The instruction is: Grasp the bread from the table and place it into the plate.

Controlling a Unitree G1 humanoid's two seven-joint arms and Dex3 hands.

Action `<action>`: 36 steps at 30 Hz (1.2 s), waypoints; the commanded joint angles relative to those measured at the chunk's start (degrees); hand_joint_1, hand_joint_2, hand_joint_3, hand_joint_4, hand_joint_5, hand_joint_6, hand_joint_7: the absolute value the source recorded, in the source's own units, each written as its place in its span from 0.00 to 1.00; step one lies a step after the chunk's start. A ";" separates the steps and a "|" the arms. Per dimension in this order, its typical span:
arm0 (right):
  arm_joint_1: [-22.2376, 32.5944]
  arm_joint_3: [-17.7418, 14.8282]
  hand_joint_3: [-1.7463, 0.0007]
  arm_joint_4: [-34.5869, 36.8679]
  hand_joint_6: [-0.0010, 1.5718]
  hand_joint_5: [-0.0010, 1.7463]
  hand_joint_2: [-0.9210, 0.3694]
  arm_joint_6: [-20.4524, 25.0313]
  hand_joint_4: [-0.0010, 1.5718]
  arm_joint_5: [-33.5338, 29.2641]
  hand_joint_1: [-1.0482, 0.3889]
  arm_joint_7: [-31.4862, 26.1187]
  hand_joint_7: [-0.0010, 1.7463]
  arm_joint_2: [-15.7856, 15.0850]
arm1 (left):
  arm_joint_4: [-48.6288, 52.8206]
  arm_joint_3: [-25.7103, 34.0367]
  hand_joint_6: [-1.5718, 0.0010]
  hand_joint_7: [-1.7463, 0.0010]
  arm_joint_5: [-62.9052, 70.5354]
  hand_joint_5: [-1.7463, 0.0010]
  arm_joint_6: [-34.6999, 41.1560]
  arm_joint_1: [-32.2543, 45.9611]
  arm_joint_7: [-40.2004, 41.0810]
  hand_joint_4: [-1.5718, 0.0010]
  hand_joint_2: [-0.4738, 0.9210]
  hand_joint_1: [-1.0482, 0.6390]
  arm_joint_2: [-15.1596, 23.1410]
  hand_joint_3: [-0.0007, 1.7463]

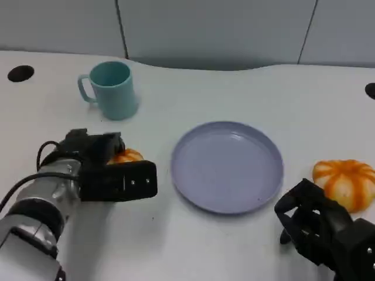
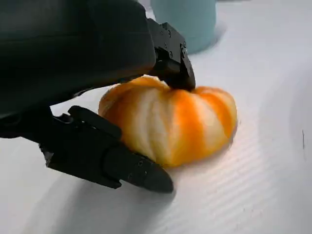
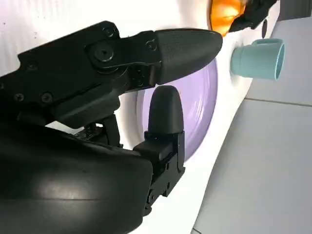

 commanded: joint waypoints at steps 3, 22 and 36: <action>0.37 -0.62 0.81 0.47 0.24 1.00 0.00 -1.30 0.37 0.36 0.55 -0.36 1.00 -0.88 | 1.24 1.08 0.67 0.11 -2.56 0.01 -0.87 2.14 1.48 0.65 1.00 0.46 -0.10 0.04; 0.32 -0.07 0.80 0.03 0.24 1.00 0.00 -0.48 0.37 -0.32 0.55 -1.13 1.00 -0.46 | -3.73 21.26 0.57 0.00 -25.90 0.00 -16.02 5.92 -4.86 0.44 0.96 0.54 0.48 0.03; -0.54 0.38 0.80 0.26 0.23 1.00 0.00 1.44 0.34 -0.32 0.54 -0.78 1.00 -0.27 | -23.13 21.67 0.56 0.00 -34.90 0.00 -14.06 2.96 -23.36 0.42 0.95 0.52 -7.42 0.04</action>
